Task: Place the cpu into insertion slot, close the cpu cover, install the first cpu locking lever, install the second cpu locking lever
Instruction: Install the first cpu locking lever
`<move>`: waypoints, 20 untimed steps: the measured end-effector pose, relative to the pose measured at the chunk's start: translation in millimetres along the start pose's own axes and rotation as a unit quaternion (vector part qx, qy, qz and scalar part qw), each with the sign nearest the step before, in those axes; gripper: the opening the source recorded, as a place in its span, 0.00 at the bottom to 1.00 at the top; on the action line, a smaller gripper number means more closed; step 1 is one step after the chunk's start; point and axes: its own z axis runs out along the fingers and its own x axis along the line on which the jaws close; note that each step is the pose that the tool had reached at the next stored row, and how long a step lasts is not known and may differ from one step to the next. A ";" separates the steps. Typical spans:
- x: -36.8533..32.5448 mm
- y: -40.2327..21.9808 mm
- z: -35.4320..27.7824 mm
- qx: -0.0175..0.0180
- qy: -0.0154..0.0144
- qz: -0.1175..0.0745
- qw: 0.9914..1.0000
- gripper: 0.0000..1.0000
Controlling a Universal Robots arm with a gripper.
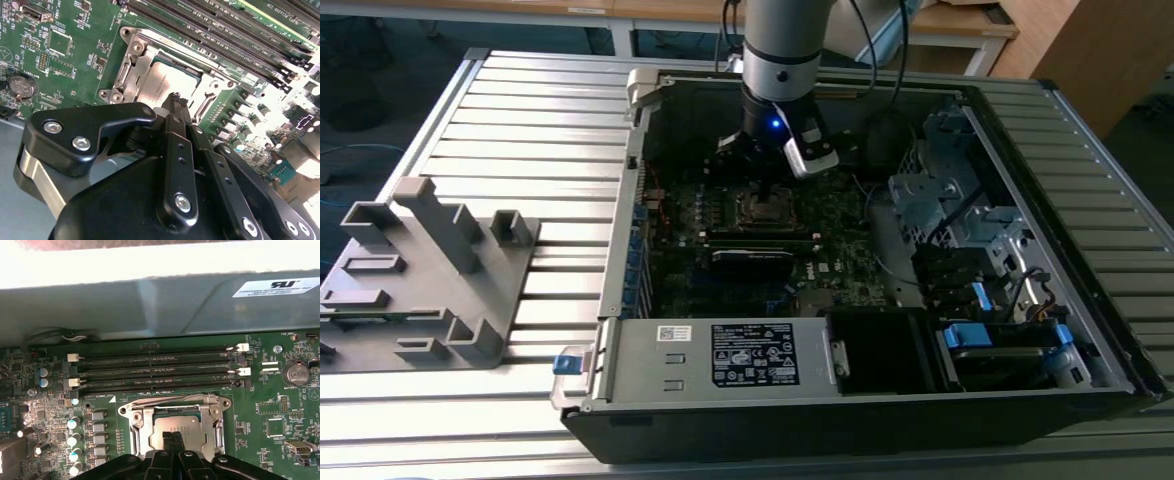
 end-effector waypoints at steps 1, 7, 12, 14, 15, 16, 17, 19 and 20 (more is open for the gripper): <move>-1.0 0.1 0.1 0.000 0.000 0.000 1.000 0.11; -3.4 0.3 0.3 0.000 0.000 -0.001 1.000 0.11; -3.4 0.3 -0.6 0.000 0.000 -0.001 1.000 0.11; -3.5 0.3 -0.6 0.000 0.000 -0.001 1.000 0.11; -3.4 0.3 -0.7 0.000 0.000 -0.001 1.000 0.11; -3.4 0.3 -0.8 0.000 0.000 -0.001 1.000 0.11; -3.4 0.3 -0.9 0.000 0.000 -0.001 1.000 0.11; -3.6 0.3 -0.9 0.000 0.000 -0.002 1.000 0.11; -3.6 0.3 -0.9 0.000 0.000 -0.001 1.000 0.11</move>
